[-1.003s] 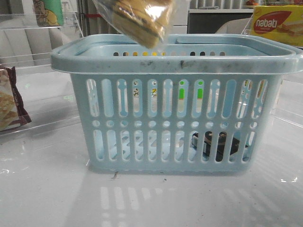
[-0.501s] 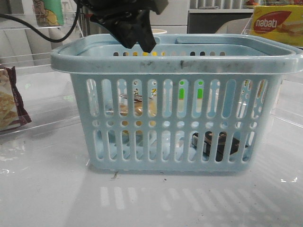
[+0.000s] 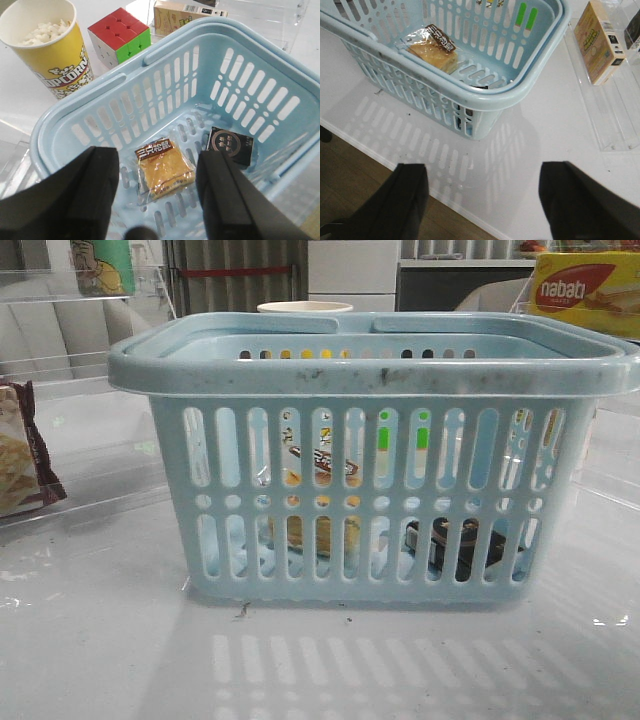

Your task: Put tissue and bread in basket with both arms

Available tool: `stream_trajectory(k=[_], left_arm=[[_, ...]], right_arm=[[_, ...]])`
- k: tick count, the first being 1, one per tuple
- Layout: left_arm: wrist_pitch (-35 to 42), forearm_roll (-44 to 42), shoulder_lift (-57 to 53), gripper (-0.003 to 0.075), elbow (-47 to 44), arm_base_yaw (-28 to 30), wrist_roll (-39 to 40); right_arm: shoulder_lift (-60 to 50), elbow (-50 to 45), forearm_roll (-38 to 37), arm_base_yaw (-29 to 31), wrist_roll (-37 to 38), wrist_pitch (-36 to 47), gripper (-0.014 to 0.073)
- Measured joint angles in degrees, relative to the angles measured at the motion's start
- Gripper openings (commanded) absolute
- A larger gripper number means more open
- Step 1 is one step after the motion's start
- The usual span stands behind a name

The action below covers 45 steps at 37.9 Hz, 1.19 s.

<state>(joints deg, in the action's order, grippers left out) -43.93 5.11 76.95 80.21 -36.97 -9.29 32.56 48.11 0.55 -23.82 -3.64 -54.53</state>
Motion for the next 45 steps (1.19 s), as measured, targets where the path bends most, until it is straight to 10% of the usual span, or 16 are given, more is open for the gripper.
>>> stream_trajectory(k=[23,36,45], left_arm=[[-3.04,-0.12,-46.12,0.0422,-33.51,0.0,0.11],[-4.65,-10.11,-49.4,0.0421,-39.36,0.0,11.18],[-4.54,-10.11,-49.4,0.0236,-39.76,0.0,11.44]], right_arm=[[0.0,0.0,0.0,0.0,0.0,0.0,0.0569],[0.0,-0.88,0.0,0.0,0.0,0.0,0.0569],[0.0,-1.75,-0.13,0.0,0.0,-0.02,0.0303]])
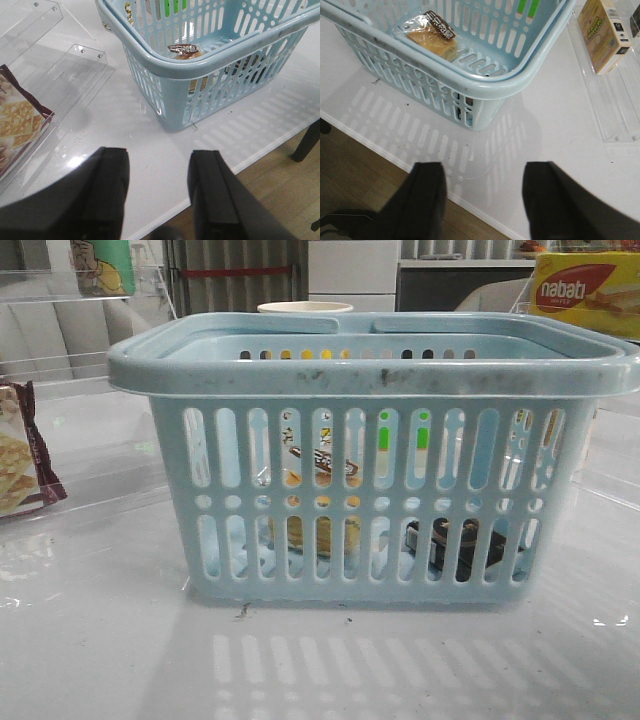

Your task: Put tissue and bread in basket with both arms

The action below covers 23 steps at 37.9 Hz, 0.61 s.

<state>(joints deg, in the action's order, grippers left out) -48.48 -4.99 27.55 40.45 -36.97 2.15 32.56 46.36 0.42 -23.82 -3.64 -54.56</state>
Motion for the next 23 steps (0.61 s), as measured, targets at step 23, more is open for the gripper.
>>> stream_trajectory(k=[23], left_arm=[[0.0,-0.13,0.0,0.0091,-0.1,0.0,0.13]], right_arm=[[0.0,-0.02,-0.42,0.0,0.0,0.0,0.0053]])
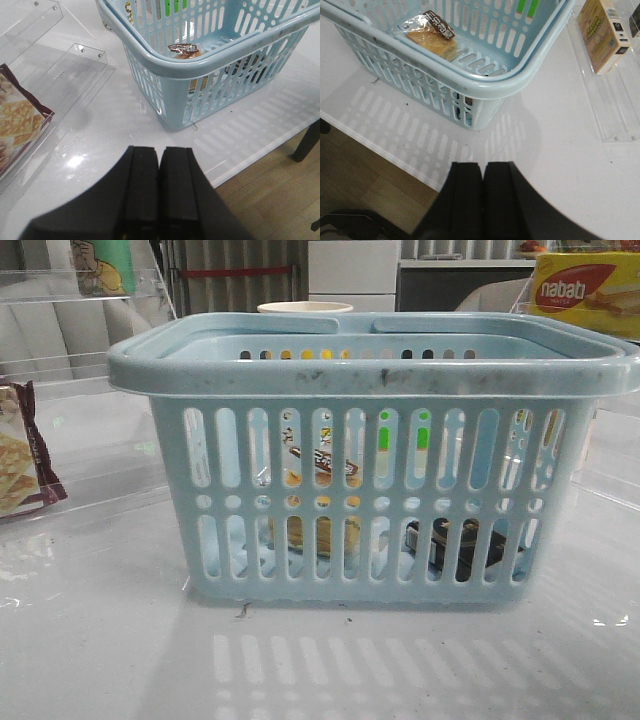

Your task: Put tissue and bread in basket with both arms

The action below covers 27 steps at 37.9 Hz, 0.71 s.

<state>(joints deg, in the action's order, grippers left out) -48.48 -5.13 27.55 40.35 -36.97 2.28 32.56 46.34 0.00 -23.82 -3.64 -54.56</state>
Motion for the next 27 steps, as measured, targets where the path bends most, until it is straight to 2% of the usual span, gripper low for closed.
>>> stream_trajectory(k=[11,17,27], left_arm=[[0.11,0.14,-2.27,0.0091,-0.23,1.81,0.0],[3.53,-0.24,-6.9,0.0091,-2.78,9.53,0.0],[16.57,0.15,-17.9,0.0091,-16.57,23.4,0.0]], right_arm=[[0.0,0.0,0.0,0.0,0.0,0.0,0.0053],[0.0,0.0,0.0,0.0,0.0,0.0,0.0053],[0.0,0.0,0.0,0.0,0.0,0.0,0.0053]])
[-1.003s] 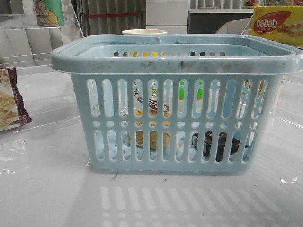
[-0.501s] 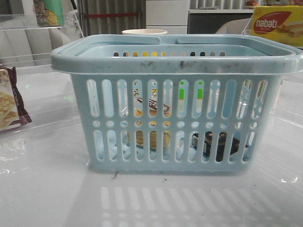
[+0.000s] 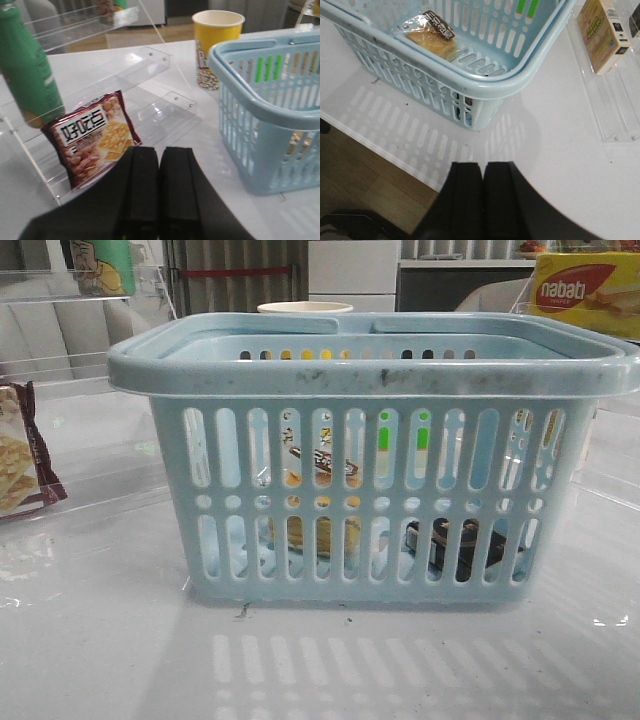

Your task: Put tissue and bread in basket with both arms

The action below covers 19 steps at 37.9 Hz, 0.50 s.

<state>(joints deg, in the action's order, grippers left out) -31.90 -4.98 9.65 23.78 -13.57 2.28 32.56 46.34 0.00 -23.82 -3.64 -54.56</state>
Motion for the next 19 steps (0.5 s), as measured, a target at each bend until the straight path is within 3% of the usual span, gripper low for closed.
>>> stream_trajectory(k=[11,19], left_arm=[[10.81,4.98,-9.1,0.0091,-15.23,9.85,0.0],[20.6,5.96,-9.95,0.0091,-22.61,13.19,0.0]], right_arm=[[0.0,0.0,0.0,0.0,0.0,0.0,0.0053],[0.0,0.0,0.0,0.0,0.0,0.0,0.0053]])
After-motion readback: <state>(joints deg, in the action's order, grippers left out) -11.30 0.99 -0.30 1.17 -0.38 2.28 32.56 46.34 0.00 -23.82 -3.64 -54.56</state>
